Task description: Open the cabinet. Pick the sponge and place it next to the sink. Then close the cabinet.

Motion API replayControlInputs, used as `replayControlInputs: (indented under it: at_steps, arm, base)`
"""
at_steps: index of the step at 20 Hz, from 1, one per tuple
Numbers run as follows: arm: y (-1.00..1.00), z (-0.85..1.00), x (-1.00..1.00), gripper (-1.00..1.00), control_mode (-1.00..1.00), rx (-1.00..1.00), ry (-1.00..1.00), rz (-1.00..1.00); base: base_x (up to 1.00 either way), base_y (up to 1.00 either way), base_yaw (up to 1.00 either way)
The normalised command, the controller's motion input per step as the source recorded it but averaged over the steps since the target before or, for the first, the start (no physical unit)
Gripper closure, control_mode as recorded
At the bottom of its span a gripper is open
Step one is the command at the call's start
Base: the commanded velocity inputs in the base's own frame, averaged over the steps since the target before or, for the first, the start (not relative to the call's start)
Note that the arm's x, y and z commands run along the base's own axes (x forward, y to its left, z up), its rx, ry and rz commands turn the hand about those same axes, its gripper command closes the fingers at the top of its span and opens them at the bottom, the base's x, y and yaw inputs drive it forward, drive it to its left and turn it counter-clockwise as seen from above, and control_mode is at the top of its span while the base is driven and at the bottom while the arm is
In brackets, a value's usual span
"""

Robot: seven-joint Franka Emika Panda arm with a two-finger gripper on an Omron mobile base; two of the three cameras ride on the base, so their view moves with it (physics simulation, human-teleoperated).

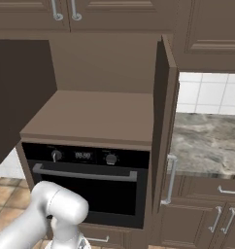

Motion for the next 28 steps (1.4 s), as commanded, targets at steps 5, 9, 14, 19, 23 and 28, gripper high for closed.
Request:
replayControlInputs:
  at_steps: [5, 9, 14, 19, 23, 28]
  arm:
    - [0.25, -0.22, 0.43, -1.00, -1.00, 0.00, -0.04, -0.07]
    - [0.26, -0.22, 0.14, -1.00, -1.00, 0.00, -0.01, -0.09]
    - [0.22, -0.09, 0.00, -1.00, -1.00, 0.00, -0.03, -0.11]
    - [0.32, -0.16, 0.09, -1.00, -1.00, -0.01, -0.02, -0.13]
    - [0.26, -0.15, 0.23, -1.00, -1.00, -0.01, -0.02, -0.13]
    - [0.07, -0.08, 0.45, -1.00, -1.00, -0.03, 0.00, -0.10]
  base:
    - [0.00, 0.00, 0.00]
    - [0.00, 0.00, 0.00]
    - [0.00, 0.00, 0.00]
    - [0.00, 0.00, 0.00]
    - [0.00, 0.00, 0.00]
    - [0.00, 0.00, 0.00]
